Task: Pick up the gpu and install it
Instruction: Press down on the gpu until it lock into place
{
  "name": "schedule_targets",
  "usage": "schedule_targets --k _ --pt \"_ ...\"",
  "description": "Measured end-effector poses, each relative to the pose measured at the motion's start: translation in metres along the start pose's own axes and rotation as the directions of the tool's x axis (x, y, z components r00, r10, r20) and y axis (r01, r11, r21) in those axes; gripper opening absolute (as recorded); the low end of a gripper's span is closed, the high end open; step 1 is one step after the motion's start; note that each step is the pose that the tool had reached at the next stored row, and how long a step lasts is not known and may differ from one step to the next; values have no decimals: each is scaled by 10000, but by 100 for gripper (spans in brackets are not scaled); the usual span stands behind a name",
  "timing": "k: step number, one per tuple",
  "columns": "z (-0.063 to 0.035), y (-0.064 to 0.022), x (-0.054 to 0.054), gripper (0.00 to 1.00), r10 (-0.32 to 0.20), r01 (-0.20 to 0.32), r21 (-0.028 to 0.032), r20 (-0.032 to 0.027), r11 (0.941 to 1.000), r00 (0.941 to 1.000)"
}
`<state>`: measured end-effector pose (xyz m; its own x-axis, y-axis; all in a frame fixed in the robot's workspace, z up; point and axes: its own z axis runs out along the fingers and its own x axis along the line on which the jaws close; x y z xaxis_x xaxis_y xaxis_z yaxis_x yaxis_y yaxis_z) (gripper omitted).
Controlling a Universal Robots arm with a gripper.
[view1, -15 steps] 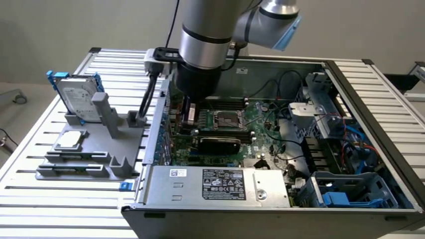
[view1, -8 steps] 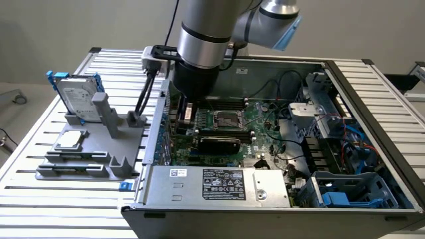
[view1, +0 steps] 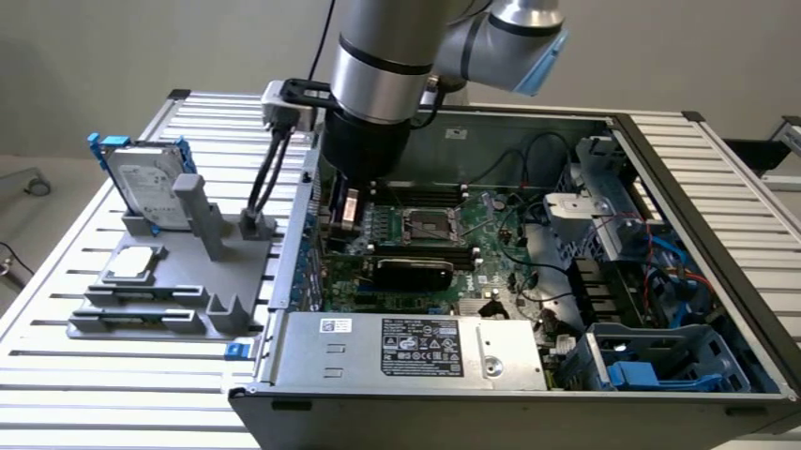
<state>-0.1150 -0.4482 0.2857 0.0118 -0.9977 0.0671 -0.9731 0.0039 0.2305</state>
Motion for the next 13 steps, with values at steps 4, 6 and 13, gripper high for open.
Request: schedule_targets --k 4,6,13 --pt "-8 22 1 11 0 0 -96 -26 10000 10000" --pt "-13 31 1 11 3 -3 -137 -50 9999 10000" --pt "-37 39 3 11 21 -23 -191 -144 9998 9999"
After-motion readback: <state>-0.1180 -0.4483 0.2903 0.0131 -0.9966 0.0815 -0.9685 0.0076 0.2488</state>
